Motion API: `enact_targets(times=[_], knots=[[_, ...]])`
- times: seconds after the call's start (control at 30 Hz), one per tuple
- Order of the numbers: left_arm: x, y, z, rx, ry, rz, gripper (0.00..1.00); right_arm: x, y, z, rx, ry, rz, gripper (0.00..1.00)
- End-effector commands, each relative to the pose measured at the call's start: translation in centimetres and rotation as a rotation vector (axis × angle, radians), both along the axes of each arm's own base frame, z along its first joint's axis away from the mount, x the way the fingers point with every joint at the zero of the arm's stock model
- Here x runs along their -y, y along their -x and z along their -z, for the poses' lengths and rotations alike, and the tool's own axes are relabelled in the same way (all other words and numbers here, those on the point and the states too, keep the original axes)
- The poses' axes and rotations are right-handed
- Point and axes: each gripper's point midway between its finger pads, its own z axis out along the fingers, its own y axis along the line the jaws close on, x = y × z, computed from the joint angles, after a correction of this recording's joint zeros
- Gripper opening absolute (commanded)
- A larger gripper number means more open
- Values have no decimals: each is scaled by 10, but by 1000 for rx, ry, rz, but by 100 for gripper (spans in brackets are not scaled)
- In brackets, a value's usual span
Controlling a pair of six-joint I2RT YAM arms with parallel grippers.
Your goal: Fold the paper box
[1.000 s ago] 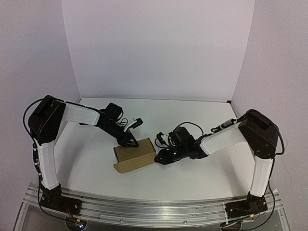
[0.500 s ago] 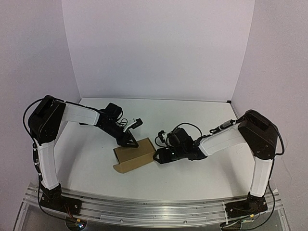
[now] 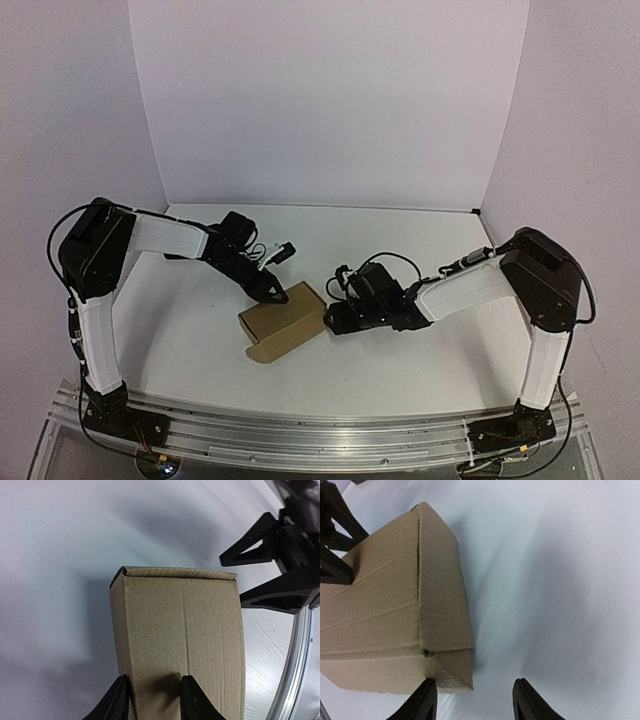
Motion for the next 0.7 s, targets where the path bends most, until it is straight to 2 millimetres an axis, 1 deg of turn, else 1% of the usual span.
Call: enact_targets(times=[0.0, 0.03, 0.07, 0.13, 0.23, 0.27, 0.37, 0.4, 0.43, 0.5, 0.57, 0.67], knots=[[-39, -5, 31, -154, -239, -303, 36, 14, 6, -53, 91, -46, 38, 61], [-41, -6, 29, -164, -243, -337, 36, 14, 16, -54, 100, -39, 17, 63], [-43, -7, 27, -171, -246, -363, 36, 11, 25, -61, 126, -39, -15, 65], [-46, -8, 23, -180, -254, -407, 37, -1, 46, -68, 173, -27, -99, 71], [-47, -5, 16, -196, -249, -418, 37, -26, 83, -74, 262, -1, -260, 79], [-48, -4, 16, -199, -255, -422, 37, -35, 94, -75, 305, 11, -313, 81], [-53, -1, 17, -192, -270, -418, 37, -63, 117, -82, 459, 63, -461, 87], [-54, 0, 19, -186, -276, -415, 37, -72, 122, -84, 532, 116, -504, 89], [-55, 0, 20, -179, -280, -413, 37, -79, 125, -88, 611, 175, -539, 91], [-55, -1, 20, -171, -281, -411, 37, -90, 121, -89, 726, 295, -552, 96], [-54, -1, 20, -166, -274, -404, 37, -97, 110, -94, 794, 372, -525, 98], [-51, -2, 18, -155, -260, -389, 37, -101, 95, -87, 847, 485, -491, 98]])
